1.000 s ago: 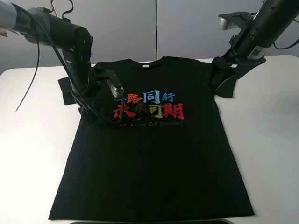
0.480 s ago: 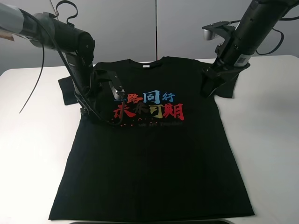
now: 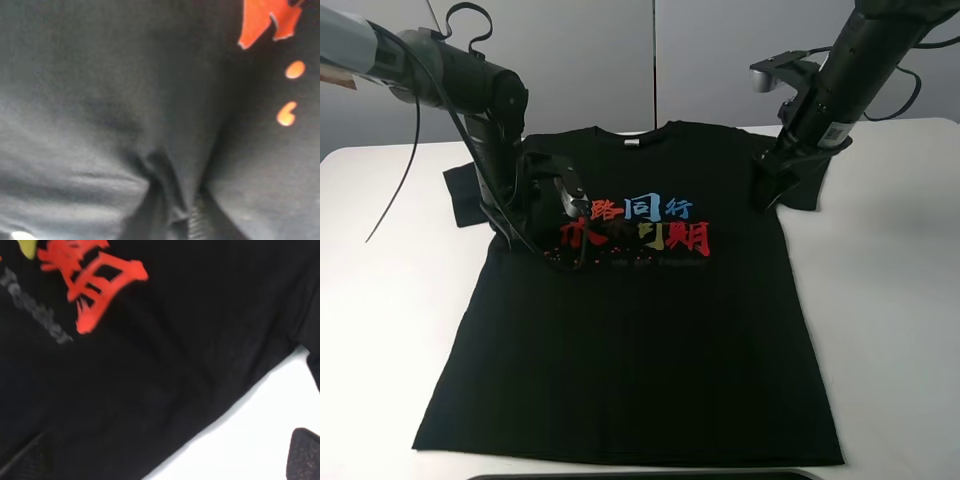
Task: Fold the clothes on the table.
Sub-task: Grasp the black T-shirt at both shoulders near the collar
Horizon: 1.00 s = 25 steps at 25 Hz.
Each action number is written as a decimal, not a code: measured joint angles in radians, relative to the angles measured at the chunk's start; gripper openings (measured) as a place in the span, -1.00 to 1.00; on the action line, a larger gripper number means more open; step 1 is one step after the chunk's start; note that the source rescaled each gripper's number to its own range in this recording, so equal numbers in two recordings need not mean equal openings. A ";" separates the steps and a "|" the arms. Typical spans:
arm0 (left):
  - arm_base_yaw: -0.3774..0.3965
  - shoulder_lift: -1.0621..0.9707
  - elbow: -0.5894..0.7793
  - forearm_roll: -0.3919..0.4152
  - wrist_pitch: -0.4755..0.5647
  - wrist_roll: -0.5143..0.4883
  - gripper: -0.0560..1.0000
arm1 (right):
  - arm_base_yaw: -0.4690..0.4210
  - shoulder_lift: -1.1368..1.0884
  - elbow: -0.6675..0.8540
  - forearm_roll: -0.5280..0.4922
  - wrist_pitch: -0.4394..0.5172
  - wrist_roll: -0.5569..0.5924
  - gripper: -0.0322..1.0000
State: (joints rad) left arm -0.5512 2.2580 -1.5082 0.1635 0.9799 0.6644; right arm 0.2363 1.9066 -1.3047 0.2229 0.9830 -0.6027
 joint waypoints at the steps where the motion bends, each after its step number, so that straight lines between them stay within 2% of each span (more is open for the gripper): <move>1: 0.000 0.000 0.000 0.004 -0.002 0.000 -0.86 | 0.000 0.002 0.000 0.000 -0.005 0.000 1.00; 7: 0.000 0.000 0.000 0.015 -0.010 -0.003 -0.89 | 0.019 0.005 0.000 -0.002 -0.029 -0.033 1.00; 12: 0.000 0.000 0.000 0.015 -0.011 -0.003 -0.89 | 0.078 0.008 0.000 -0.007 -0.052 -0.079 1.00; 15: 0.000 0.000 0.000 0.015 -0.011 -0.003 -0.89 | 0.125 0.026 -0.002 -0.062 -0.064 -0.097 1.00; 18: 0.000 0.000 0.000 0.015 -0.011 -0.003 -0.89 | 0.157 0.081 -0.005 -0.111 -0.066 -0.090 1.00; 25: 0.000 0.000 0.000 0.015 -0.011 -0.003 -0.89 | 0.164 0.184 -0.006 -0.137 -0.083 -0.056 1.00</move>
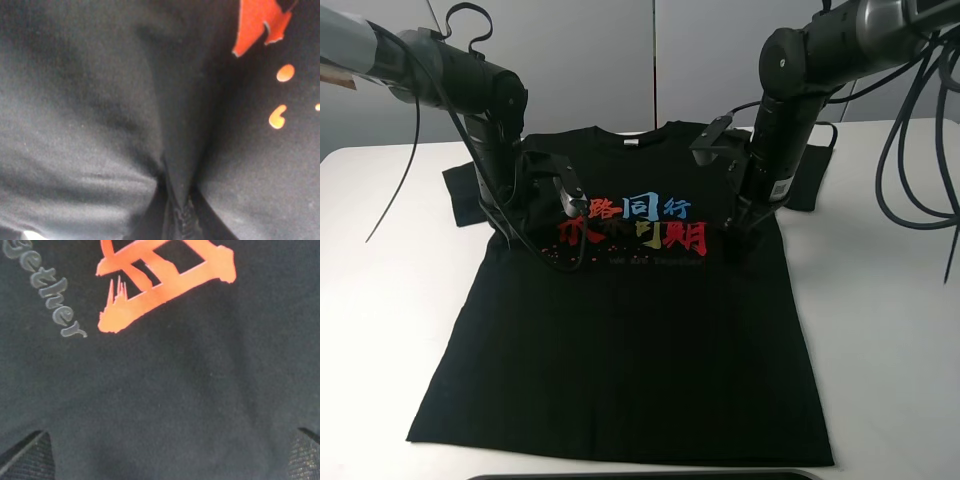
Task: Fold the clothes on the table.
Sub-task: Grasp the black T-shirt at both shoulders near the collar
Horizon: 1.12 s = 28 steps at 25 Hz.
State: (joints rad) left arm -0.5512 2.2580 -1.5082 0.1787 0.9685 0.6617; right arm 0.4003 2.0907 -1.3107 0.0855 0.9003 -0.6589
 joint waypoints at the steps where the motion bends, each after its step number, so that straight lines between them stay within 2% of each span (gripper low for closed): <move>1: 0.000 0.000 0.000 -0.002 0.000 0.000 -0.89 | 0.000 0.009 0.000 -0.007 0.000 0.004 1.00; 6: 0.000 0.000 0.000 -0.004 0.000 0.000 -0.89 | 0.000 0.039 -0.007 -0.053 -0.016 0.013 1.00; 13: 0.000 0.000 0.000 -0.014 0.000 0.000 -0.89 | 0.000 0.078 -0.080 -0.061 -0.014 0.032 1.00; 24: 0.000 0.000 0.000 -0.016 0.000 0.000 -0.89 | -0.002 0.101 -0.084 -0.065 0.014 0.038 0.99; 26: 0.000 0.000 0.000 -0.016 0.000 0.000 -0.89 | -0.002 0.103 -0.084 -0.079 0.009 0.038 0.85; 28: 0.000 0.000 0.000 -0.016 0.000 0.000 -0.89 | -0.002 0.107 -0.085 -0.095 0.005 0.038 0.62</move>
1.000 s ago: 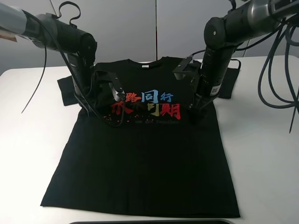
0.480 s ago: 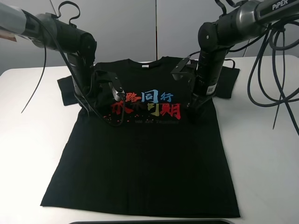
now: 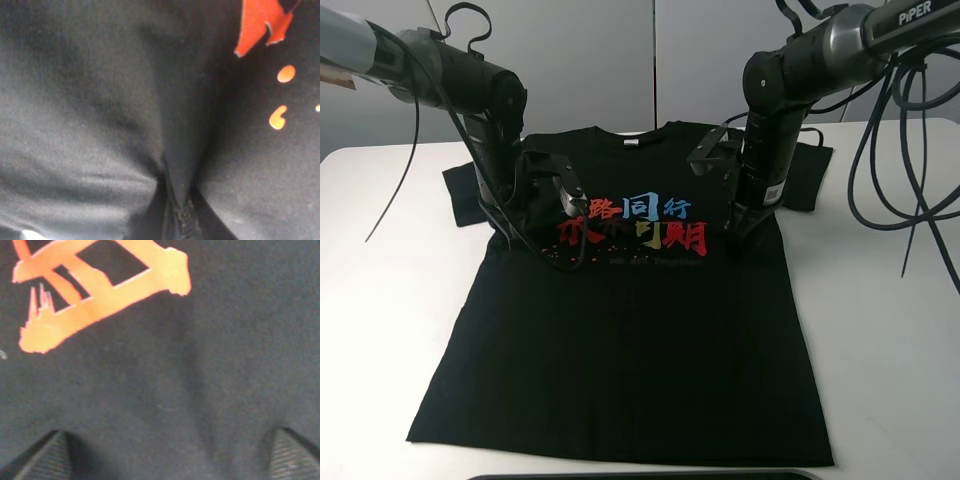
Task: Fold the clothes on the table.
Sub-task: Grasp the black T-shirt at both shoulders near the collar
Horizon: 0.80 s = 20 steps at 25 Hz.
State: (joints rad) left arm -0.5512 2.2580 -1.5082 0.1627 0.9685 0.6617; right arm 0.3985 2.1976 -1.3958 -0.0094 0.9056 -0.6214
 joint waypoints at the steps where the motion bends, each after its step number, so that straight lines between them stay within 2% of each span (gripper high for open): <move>1: 0.000 0.000 0.000 0.000 0.000 0.000 -0.89 | 0.000 0.002 0.000 -0.004 0.000 0.000 0.52; 7: 0.000 0.000 0.000 0.000 -0.002 0.000 -0.89 | 0.000 0.016 -0.006 -0.054 -0.006 0.055 -0.07; 10: 0.000 0.000 0.000 0.000 -0.004 0.000 -0.89 | 0.004 0.018 -0.011 -0.085 0.001 0.126 -0.63; 12: 0.000 0.000 0.000 0.000 -0.004 0.000 -0.89 | 0.006 0.018 -0.011 -0.102 -0.001 0.145 -0.89; 17: 0.000 0.000 0.000 0.000 -0.004 -0.007 -0.89 | 0.006 0.018 -0.015 -0.111 -0.012 0.160 -0.93; 20: 0.000 -0.002 0.000 0.000 -0.018 -0.062 -0.89 | 0.006 0.011 -0.013 -0.124 -0.035 0.173 -0.93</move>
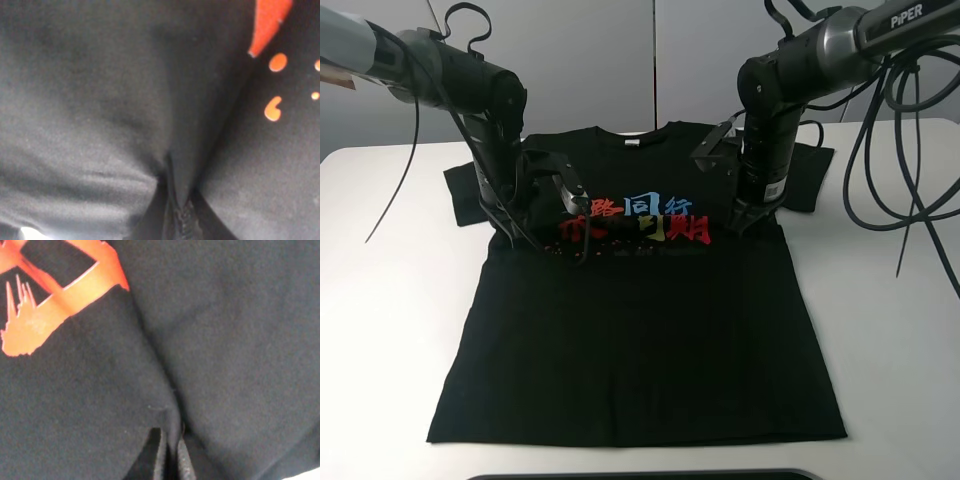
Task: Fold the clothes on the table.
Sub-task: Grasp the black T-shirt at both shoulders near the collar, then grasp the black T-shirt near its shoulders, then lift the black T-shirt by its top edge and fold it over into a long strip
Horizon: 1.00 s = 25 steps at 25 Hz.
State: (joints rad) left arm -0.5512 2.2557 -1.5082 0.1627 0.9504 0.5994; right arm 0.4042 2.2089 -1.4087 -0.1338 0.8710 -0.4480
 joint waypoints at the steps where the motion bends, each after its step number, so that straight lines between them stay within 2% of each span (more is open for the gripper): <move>1: 0.000 -0.006 0.000 0.000 -0.011 -0.014 -0.89 | 0.000 -0.002 0.000 -0.011 -0.019 0.010 -0.93; 8: 0.002 -0.091 0.011 0.036 -0.156 -0.086 -0.89 | -0.003 -0.102 0.004 -0.123 -0.175 0.170 -0.93; 11: 0.002 -0.175 0.011 0.081 -0.225 -0.147 -0.89 | -0.003 -0.171 -0.001 -0.244 -0.207 0.283 -0.94; 15: 0.002 -0.292 0.011 0.113 -0.311 -0.190 -0.89 | -0.004 -0.263 -0.013 -0.371 -0.240 0.360 -0.93; 20: 0.002 -0.419 0.011 0.126 -0.381 -0.196 -0.89 | -0.004 -0.384 -0.013 -0.397 -0.277 0.383 -0.93; 25: 0.002 -0.499 0.011 0.116 -0.345 -0.196 -0.89 | -0.004 -0.513 -0.013 -0.397 -0.261 0.372 -0.93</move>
State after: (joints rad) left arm -0.5494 1.7566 -1.4975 0.2783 0.6055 0.4031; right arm 0.4003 1.6962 -1.4214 -0.5312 0.6105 -0.0759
